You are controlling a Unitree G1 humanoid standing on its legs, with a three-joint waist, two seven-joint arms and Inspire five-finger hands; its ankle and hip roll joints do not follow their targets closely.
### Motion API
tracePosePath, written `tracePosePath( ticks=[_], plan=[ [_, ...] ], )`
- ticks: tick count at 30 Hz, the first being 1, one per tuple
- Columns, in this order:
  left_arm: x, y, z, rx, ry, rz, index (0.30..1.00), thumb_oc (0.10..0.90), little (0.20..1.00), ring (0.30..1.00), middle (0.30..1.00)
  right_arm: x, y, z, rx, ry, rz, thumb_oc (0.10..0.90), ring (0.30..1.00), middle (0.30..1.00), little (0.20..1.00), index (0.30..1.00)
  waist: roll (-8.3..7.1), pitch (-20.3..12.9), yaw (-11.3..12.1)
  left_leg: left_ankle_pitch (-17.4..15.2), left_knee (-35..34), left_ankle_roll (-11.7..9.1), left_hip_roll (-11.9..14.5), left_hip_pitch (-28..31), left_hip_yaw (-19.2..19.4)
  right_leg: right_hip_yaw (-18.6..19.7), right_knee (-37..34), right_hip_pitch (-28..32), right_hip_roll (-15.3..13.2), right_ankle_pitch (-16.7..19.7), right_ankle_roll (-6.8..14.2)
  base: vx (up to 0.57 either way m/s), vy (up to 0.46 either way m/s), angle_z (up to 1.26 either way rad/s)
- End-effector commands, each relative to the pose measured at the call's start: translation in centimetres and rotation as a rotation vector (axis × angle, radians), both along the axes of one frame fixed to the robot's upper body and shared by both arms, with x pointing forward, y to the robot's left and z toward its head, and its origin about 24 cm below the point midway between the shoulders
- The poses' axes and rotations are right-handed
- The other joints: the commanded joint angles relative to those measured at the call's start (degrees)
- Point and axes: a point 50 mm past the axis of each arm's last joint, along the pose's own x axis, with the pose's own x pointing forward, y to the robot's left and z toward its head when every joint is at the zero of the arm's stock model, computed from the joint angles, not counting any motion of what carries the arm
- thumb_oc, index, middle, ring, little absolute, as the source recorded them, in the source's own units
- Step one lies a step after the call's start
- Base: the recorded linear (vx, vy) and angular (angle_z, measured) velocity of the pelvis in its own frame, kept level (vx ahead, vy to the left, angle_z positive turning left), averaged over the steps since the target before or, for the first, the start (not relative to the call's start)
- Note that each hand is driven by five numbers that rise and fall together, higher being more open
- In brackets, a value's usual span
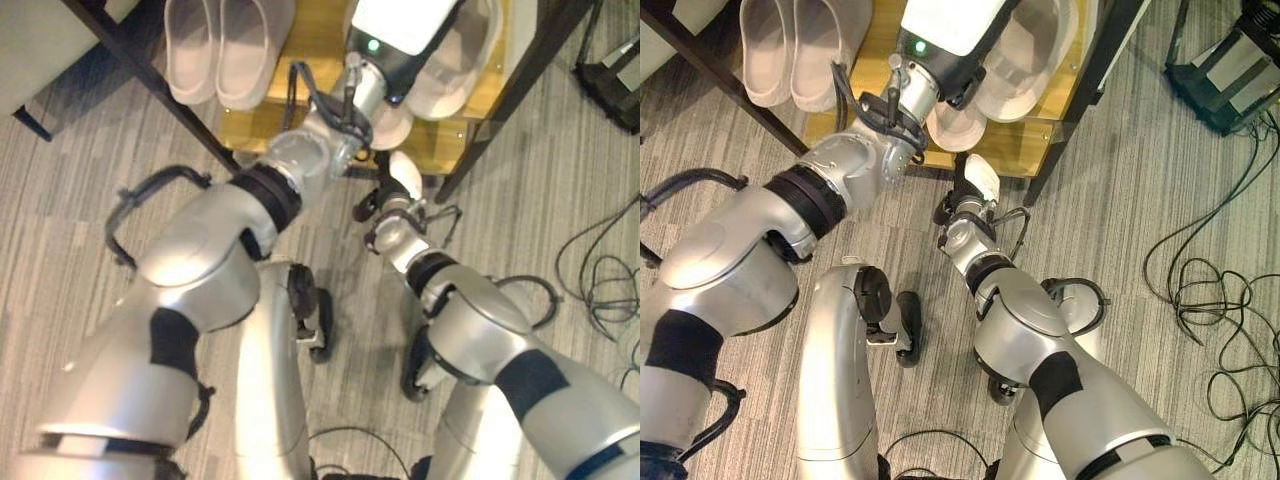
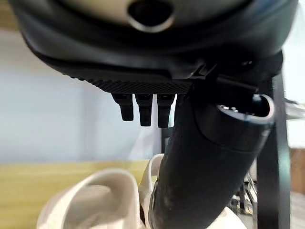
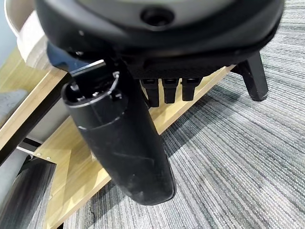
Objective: Arrange the slippers neatly on the shoe rack.
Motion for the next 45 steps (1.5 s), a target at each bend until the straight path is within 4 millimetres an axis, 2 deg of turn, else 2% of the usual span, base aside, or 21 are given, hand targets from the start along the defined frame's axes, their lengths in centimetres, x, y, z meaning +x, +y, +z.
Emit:
tracePosePath(
  ticks=[1, 8, 11, 19, 24, 26, 29, 34, 38, 45],
  plan=[
    [-2.7, 0.3, 7.6, -0.211, -0.209, -0.092, 0.900, 0.800, 0.900, 0.900, 0.900, -0.8, 4.9, 5.1, 0.048, -0.167, 0.081, 0.800, 0.900, 0.900, 0.900, 0.900, -1.12, -1.78, 1.92, -15.52, 4.10, -1.59, -2.85, 8.90, -9.02, 5.81, -1.23, 2.69, 1.91, -0.41, -1.23, 0.00, 0.000, 0.00],
    [-3.2, 1.5, 7.0, -0.380, -0.219, -0.186, 0.900, 0.800, 0.900, 0.900, 0.900, -1.1, 5.2, 5.1, 0.083, -0.181, 0.064, 0.800, 0.900, 0.900, 0.900, 0.900, -1.59, -1.78, 2.92, -15.79, 4.92, -1.65, -3.37, 8.90, -9.84, 5.07, -0.80, 2.69, 1.88, -0.64, -1.69, -0.01, -0.008, 0.00],
    [-3.1, 1.9, 6.5, -0.398, -0.201, -0.194, 0.900, 0.800, 0.900, 0.900, 0.900, -1.0, 5.1, 4.9, 0.092, -0.173, 0.058, 0.800, 0.900, 0.900, 0.900, 0.900, -1.53, -1.78, 3.26, -15.83, 5.25, -1.61, -3.55, 8.90, -10.17, 4.61, -0.87, 2.69, 1.88, -0.54, -1.82, 0.00, 0.000, 0.00],
    [-3.4, 1.2, 5.6, -0.423, -0.184, -0.241, 0.900, 0.800, 0.900, 0.900, 0.900, -1.2, 5.4, 4.6, 0.105, -0.159, 0.060, 0.800, 0.900, 0.900, 0.900, 0.900, -1.36, -1.78, 3.61, -16.34, 6.61, -1.49, -3.72, 8.90, -10.81, 3.86, -0.67, 2.69, 2.14, -0.56, -1.84, -0.01, 0.002, -0.02],
    [-3.3, 2.3, 5.7, -0.442, -0.207, -0.216, 0.900, 0.800, 0.900, 0.900, 0.900, -1.3, 5.5, 3.8, 0.130, -0.135, 0.060, 0.800, 0.900, 0.900, 0.900, 0.900, -1.18, -1.78, 3.57, -16.57, 7.27, -1.43, -3.67, 8.90, -11.30, 3.72, -0.58, 2.69, 2.43, -0.61, -1.92, 0.00, 0.000, -0.03],
    [-3.1, 3.2, 5.7, -0.512, -0.198, -0.216, 0.900, 0.800, 0.900, 0.900, 0.900, -1.3, 5.6, 3.6, 0.147, -0.120, 0.062, 0.800, 0.900, 0.900, 0.900, 0.900, -1.10, -1.78, 3.57, -16.59, 7.39, -1.47, -3.77, 8.90, -11.34, 3.75, -0.37, 2.69, 2.55, -0.72, -1.94, 0.00, 0.004, -0.04],
    [-3.1, 3.5, 5.6, -0.552, -0.179, -0.236, 0.900, 0.800, 0.900, 0.900, 0.900, -1.4, 5.8, 3.6, 0.167, -0.115, 0.065, 0.800, 0.900, 0.900, 0.900, 0.900, -1.07, -1.78, 3.62, -16.65, 7.48, -1.49, -3.86, 8.90, -11.36, 3.79, -0.24, 2.69, 2.65, -0.75, -1.92, 0.00, 0.000, 0.00],
    [-3.6, 4.3, 4.9, -0.658, -0.115, -0.338, 0.900, 0.800, 0.900, 0.900, 0.900, -1.4, 6.2, 3.9, 0.195, -0.110, 0.087, 0.800, 0.900, 0.900, 0.900, 0.900, -0.86, -1.78, 3.82, -16.63, 7.52, -1.69, -3.98, 8.90, -11.32, 3.76, -0.05, 2.69, 2.78, -0.72, -1.99, 0.00, 0.000, 0.00],
    [-4.5, 4.2, 3.3, -0.713, -0.058, -0.439, 0.900, 0.800, 0.900, 0.900, 0.900, -1.5, 6.4, 4.0, 0.201, -0.096, 0.093, 0.800, 0.900, 0.900, 0.900, 0.900, -0.14, -1.78, 4.73, -16.73, 7.51, -1.67, -4.36, 8.90, -11.57, 3.43, 0.05, 2.69, 2.68, -0.88, -2.18, 0.00, 0.000, 0.00],
    [-4.9, 4.5, 2.3, -0.734, -0.049, -0.456, 0.900, 0.800, 0.900, 0.900, 0.900, -2.0, 7.9, 3.7, 0.257, -0.066, 0.157, 0.800, 0.900, 0.900, 0.900, 0.900, 0.20, -1.78, 5.28, -16.82, 7.74, -1.75, -4.71, 8.90, -11.84, 3.25, 0.22, 2.69, 2.60, -0.91, -2.30, 0.00, 0.000, 0.00]
  ],
)
